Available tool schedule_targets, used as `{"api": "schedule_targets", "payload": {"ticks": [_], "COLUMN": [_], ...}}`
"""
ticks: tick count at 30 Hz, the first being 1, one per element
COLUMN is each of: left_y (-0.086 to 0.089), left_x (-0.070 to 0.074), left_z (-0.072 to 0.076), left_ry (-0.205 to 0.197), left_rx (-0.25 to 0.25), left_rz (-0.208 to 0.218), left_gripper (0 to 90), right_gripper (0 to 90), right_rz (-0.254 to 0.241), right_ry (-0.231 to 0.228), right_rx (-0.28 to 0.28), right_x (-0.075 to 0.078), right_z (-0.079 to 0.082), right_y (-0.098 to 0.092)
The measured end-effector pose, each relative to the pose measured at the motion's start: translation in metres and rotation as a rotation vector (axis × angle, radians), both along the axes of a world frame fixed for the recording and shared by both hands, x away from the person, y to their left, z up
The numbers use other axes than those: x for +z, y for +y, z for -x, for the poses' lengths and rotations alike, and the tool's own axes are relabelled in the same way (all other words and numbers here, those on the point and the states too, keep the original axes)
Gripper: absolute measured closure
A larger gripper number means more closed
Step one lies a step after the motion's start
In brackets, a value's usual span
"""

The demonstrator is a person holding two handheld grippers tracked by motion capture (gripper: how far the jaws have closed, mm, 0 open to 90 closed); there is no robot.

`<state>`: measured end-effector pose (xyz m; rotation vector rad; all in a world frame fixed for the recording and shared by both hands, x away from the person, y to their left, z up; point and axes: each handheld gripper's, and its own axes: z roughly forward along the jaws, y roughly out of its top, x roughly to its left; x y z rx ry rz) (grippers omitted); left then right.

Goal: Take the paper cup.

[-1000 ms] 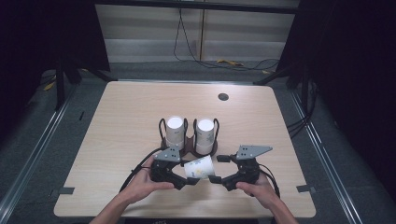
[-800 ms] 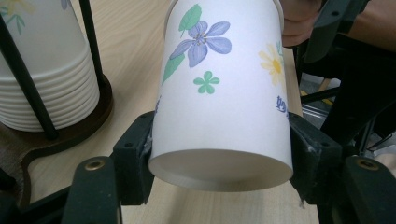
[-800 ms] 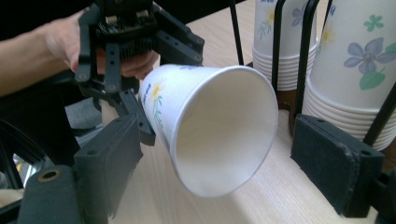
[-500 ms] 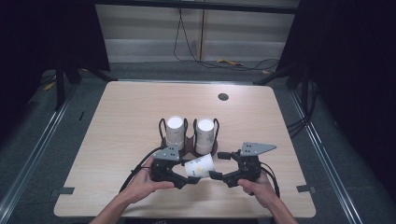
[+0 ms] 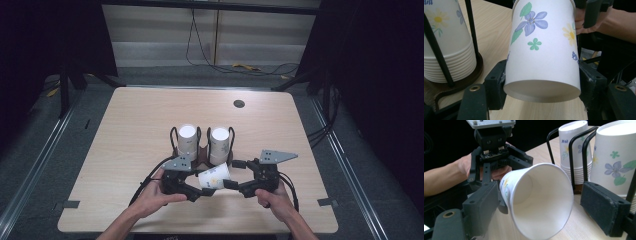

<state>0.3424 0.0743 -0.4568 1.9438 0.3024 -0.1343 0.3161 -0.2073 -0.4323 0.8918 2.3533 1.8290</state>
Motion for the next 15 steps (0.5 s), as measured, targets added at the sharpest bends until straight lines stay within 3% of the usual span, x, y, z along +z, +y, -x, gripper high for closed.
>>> {"api": "schedule_targets", "payload": {"ticks": [15], "left_y": [0.0019], "left_x": [0.0083], "left_z": [0.0015], "left_ry": [-0.016], "left_rx": [0.006], "left_rz": [0.032], "left_gripper": [34.7], "right_gripper": [14.0], "right_rz": [-0.097], "right_ry": [-0.003], "right_rx": [0.01], "right_x": [0.0026], "right_z": [-0.0018], "right_y": [0.0018]}}
